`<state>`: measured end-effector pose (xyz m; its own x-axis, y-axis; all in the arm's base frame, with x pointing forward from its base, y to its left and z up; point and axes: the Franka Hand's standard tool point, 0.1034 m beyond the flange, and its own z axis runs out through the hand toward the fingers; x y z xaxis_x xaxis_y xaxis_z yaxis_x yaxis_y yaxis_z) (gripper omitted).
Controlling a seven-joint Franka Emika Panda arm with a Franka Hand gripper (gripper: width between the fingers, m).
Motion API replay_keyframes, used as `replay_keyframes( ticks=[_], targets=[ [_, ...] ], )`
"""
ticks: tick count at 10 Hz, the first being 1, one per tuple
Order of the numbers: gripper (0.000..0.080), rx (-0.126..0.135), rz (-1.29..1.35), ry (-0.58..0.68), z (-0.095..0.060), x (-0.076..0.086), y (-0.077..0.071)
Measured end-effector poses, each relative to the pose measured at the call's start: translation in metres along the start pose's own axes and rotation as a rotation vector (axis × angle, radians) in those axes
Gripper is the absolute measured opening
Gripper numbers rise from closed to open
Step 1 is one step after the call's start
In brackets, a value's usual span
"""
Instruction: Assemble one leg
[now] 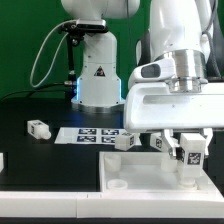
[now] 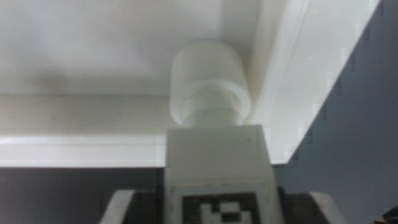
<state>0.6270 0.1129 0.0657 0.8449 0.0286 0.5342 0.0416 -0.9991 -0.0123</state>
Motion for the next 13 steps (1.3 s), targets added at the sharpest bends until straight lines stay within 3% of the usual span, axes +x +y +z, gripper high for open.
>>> replay_keyframes(
  ticks=[7, 8, 9, 10, 11, 13],
  targets=[
    [0.0282, -0.002, -0.007, 0.018, 0.004, 0.001, 0.0],
    [0.0568, 0.001, -0.004, -0.018, 0.003, 0.001, -0.001],
    [0.0568, 0.009, 0.01, -0.054, -0.007, 0.013, 0.002],
    [0.0639, 0.021, 0.021, -0.122, -0.016, 0.022, 0.0],
    [0.0647, 0.034, 0.038, -0.251, -0.018, 0.024, -0.004],
    [0.0649, 0.035, 0.084, -0.402, -0.011, 0.029, -0.007]
  ],
)
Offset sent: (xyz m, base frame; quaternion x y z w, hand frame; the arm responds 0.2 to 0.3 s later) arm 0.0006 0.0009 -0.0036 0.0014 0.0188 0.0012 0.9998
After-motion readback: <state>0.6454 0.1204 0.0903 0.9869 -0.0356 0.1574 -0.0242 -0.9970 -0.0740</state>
